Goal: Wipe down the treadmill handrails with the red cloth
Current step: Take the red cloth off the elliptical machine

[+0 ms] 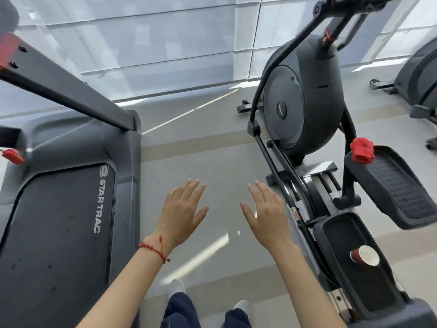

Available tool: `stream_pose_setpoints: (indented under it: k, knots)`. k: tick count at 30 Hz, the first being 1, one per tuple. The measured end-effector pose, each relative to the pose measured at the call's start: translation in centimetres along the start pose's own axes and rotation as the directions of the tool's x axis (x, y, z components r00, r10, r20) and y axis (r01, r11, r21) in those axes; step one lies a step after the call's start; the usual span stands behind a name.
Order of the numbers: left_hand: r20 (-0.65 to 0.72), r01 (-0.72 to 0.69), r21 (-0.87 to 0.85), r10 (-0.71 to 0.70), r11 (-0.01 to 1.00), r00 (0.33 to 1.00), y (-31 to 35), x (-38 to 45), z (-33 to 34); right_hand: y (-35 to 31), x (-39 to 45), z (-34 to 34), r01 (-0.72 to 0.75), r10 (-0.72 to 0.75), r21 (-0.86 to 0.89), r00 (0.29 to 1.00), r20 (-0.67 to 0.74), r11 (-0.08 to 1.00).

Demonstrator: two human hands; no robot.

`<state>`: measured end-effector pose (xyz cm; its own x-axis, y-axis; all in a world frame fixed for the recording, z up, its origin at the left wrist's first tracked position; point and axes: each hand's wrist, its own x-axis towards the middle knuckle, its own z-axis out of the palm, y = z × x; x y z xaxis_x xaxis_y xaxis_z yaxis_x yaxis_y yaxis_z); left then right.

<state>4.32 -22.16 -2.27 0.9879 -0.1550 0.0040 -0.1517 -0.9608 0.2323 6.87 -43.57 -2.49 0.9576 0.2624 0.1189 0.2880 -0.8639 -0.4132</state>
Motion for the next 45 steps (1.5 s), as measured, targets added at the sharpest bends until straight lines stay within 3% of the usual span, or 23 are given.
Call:
stream_pose_setpoints:
  k: [12,24,45]
  knots:
    - [0.090,-0.131,0.021,0.128,0.991,0.988,10.6,5.6,6.1,13.8,-3.9,-2.3,-0.204,0.205,0.031,0.978,-0.029,0.979]
    - [0.166,-0.303,0.002,0.299,0.953,0.940,15.9,13.8,13.4,23.2,-3.9,-0.5,-0.388,0.395,0.097,0.916,-0.071,0.916]
    - [0.179,-0.526,-0.079,0.531,0.847,0.828,19.6,33.8,26.6,36.8,7.4,6.7,-0.579,0.608,0.191,0.774,-0.176,0.792]
